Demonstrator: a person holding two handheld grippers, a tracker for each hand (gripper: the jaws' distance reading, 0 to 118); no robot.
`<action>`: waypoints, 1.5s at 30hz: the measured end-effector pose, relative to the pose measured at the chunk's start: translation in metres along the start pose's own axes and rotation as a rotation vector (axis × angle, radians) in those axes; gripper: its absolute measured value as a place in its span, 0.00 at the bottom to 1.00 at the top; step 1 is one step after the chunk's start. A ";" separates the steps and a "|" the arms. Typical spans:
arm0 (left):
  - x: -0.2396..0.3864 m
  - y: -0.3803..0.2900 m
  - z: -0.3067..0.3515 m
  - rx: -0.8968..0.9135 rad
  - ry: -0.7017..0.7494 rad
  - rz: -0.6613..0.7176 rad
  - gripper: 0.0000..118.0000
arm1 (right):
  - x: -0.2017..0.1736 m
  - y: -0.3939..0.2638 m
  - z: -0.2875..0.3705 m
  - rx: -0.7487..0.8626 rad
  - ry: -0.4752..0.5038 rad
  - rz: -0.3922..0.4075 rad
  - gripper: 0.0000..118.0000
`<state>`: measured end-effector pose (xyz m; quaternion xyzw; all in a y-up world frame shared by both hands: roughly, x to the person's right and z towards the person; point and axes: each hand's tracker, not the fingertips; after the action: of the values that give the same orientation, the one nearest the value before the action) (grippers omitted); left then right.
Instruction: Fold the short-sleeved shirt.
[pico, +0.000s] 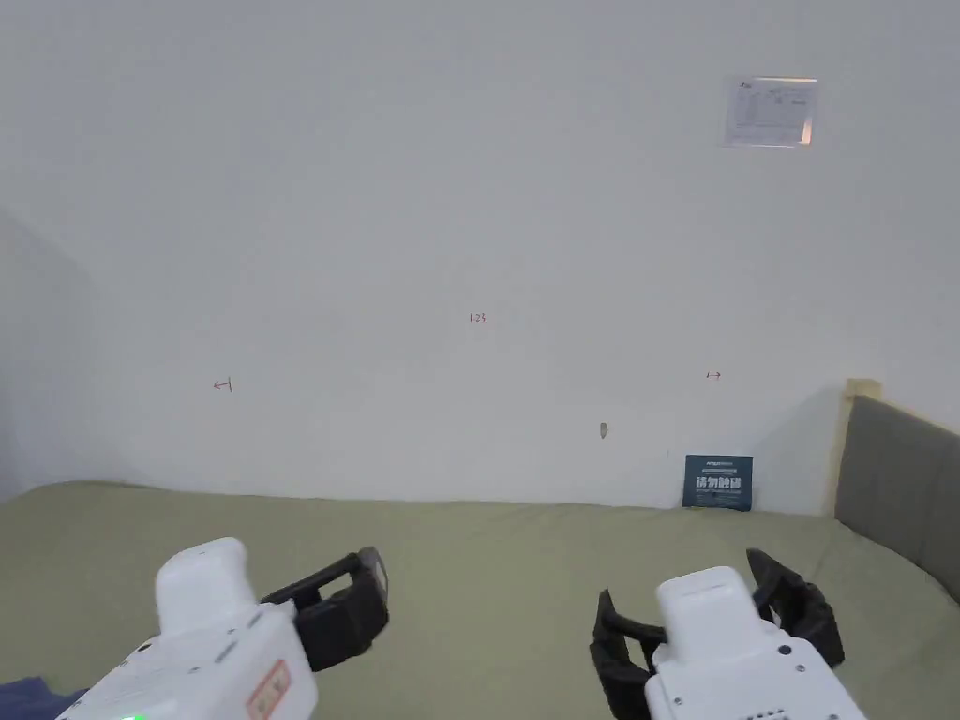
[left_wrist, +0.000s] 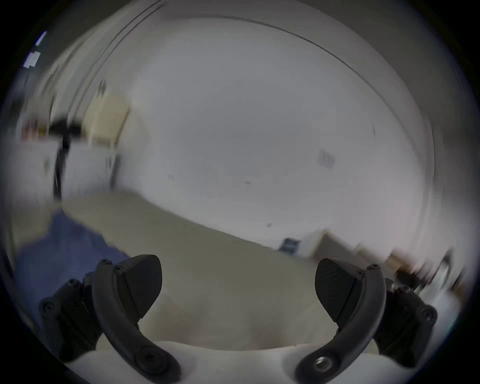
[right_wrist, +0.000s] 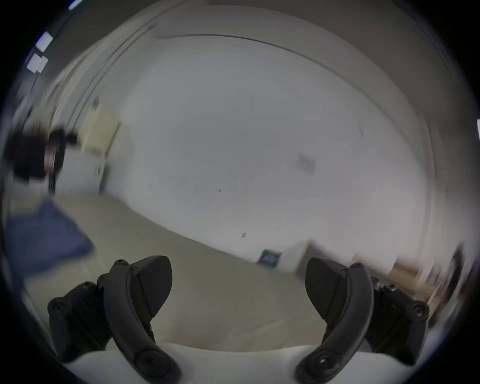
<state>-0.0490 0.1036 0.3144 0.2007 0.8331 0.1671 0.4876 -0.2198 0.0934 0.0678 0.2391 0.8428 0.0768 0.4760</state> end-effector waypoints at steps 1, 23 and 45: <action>-0.016 0.000 0.000 -0.020 -0.065 0.176 1.00 | -0.010 0.002 0.001 0.036 -0.011 0.161 0.90; 0.038 -0.021 -0.010 0.059 0.284 -0.532 1.00 | 0.041 -0.024 -0.007 -0.037 0.018 -0.676 0.90; 0.039 -0.015 -0.009 0.052 0.194 -0.479 1.00 | 0.046 -0.027 -0.003 -0.093 -0.003 -0.429 0.90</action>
<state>-0.0771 0.1098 0.2827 -0.0069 0.9037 0.0440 0.4258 -0.2505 0.0921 0.0246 0.0323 0.8693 0.0120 0.4930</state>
